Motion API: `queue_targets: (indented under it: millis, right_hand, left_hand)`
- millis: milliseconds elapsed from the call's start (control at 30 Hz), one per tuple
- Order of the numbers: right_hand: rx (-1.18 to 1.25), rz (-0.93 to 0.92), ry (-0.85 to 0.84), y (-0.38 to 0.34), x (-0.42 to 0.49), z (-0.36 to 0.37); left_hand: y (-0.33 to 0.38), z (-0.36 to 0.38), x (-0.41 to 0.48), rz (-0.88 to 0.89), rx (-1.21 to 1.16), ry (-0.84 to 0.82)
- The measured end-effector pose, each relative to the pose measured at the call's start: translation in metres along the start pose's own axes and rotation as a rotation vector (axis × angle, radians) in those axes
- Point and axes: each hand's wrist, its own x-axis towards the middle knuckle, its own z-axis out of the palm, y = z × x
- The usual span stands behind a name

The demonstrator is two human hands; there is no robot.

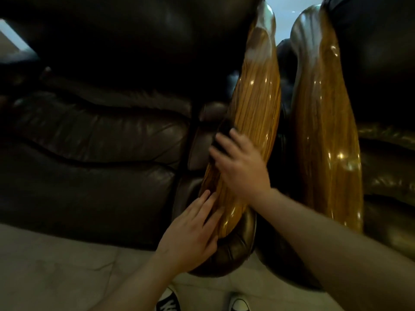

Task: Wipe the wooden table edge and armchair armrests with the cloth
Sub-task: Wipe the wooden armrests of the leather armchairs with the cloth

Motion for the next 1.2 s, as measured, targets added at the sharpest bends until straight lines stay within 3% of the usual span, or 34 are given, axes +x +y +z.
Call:
queue_targets:
  millis: [100, 200, 333, 433, 533, 700, 767, 900, 1200]
  right_hand:
    - [0.079, -0.319, -0.138, -0.005, -0.036, -0.001]
    - [0.047, -0.427, -0.204, 0.024, -0.018, -0.013]
    - [0.082, -0.196, -0.101, 0.045, -0.002, -0.020]
    - [0.113, -0.014, 0.028, 0.019, -0.018, -0.007]
    - [0.106, -0.087, 0.007, -0.010, -0.049, 0.008]
    - [0.071, -0.449, -0.137, 0.014, -0.067, 0.000]
    - [0.045, -0.361, -0.094, 0.034, -0.051, -0.004]
    - [0.122, 0.044, 0.129, 0.015, -0.053, 0.008]
    - [0.195, -0.090, 0.191, -0.053, -0.123, 0.043]
  left_hand:
    - [0.006, 0.003, -0.013, -0.030, -0.045, -0.036]
    - [0.013, 0.006, -0.026, -0.081, -0.116, -0.037]
    - [0.019, 0.005, -0.029, -0.160, -0.229, -0.006]
    - [0.024, 0.007, -0.029, -0.191, -0.276, 0.024]
    - [0.024, 0.010, -0.028, -0.220, -0.325, 0.064]
    - [0.018, 0.014, -0.032, -0.192, -0.357, 0.065]
    - [0.017, 0.016, -0.034, -0.171, -0.350, 0.041]
    - [0.015, 0.020, -0.035, -0.145, -0.304, 0.033]
    - [0.005, 0.027, -0.053, -0.142, -0.313, 0.036]
